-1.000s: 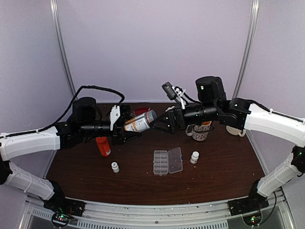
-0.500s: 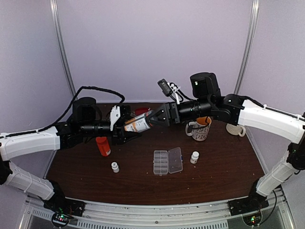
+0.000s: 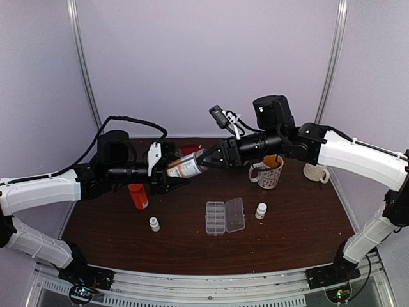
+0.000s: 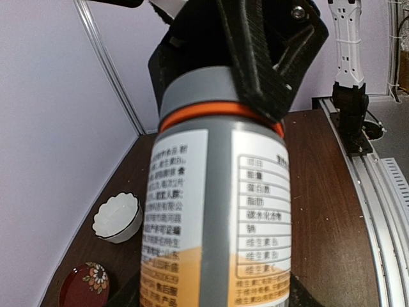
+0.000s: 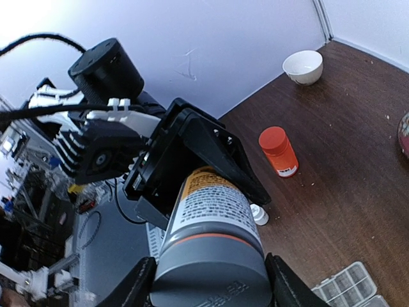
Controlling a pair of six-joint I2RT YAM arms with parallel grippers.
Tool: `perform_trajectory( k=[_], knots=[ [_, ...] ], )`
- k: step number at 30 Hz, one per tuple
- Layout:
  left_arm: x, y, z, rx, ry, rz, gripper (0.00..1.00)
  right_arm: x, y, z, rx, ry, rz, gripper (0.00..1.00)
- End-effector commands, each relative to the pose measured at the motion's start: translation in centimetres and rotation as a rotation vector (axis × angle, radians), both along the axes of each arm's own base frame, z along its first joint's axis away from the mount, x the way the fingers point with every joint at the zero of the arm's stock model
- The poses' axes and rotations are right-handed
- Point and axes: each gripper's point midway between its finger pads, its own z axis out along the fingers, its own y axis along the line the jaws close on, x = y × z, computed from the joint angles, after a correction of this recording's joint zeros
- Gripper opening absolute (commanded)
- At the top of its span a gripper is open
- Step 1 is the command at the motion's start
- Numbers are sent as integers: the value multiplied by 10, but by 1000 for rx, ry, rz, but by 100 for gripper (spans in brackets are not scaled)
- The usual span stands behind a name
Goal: Sort the pills into containers
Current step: Unscrew the lid of the pill bottle.
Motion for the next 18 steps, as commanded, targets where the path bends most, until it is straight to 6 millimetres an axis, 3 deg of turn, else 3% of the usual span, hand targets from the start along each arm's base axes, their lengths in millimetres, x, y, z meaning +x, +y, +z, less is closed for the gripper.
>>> perform_trajectory(
  k=[1, 10, 12, 15, 18],
  knots=[
    [-2, -3, 17, -61, -38, -23, 0, -17, -9, 25, 22, -240, 114, 22],
    [-9, -11, 23, -86, -11, -66, 0, -17, -25, 37, -54, -1099, 266, 15],
    [-10, -11, 24, -89, -7, -67, 0, -29, -26, 29, -66, -1269, 407, 14],
    [-11, -10, 22, -88, 4, -64, 0, -40, -26, 18, -62, -1477, 553, 0],
    [-12, -11, 17, -79, 16, -69, 0, -40, -29, 3, -105, -1649, 656, 0]
  ],
)
